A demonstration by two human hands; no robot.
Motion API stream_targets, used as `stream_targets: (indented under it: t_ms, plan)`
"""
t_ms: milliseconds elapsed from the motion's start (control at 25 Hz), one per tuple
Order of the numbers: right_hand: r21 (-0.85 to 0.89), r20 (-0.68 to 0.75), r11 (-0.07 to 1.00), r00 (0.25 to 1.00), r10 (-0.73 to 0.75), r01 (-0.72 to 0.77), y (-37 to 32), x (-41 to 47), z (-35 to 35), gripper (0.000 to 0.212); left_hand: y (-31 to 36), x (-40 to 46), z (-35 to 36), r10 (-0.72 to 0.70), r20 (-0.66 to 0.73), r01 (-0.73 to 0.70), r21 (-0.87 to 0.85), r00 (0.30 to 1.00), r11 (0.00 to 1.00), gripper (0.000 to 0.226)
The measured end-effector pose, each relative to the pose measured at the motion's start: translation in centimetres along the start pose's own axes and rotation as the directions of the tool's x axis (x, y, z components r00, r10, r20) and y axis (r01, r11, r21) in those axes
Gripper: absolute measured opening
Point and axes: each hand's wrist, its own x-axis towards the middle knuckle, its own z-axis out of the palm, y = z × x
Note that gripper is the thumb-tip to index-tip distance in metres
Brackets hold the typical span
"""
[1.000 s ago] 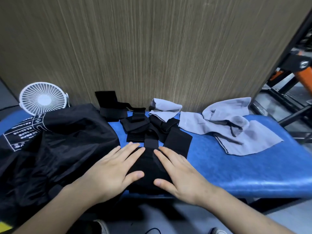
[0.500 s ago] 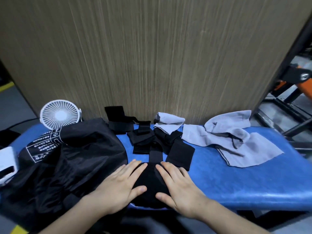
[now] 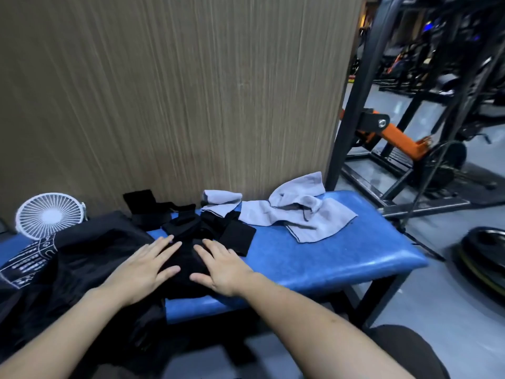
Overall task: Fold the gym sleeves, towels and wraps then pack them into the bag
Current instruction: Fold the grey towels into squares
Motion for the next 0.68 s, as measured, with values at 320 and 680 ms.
stream_targets:
  t_ms: [320, 680]
  plan:
    - [0.06, -0.321, 0.994, 0.941, 0.11, -0.096, 12.1, -9.1, -6.3, 0.058, 11.3, 1.8, -4.3, 0.142, -0.404, -0.19, -0.082, 0.904, 0.978, 0.057]
    - [0.079, -0.51, 0.7, 0.574, 0.641, -0.71, 27.5, -16.5, -8.2, 0.039, 26.8, 15.2, 3.5, 0.085, -0.146, -0.133, -0.368, 0.986, 0.92, 0.047]
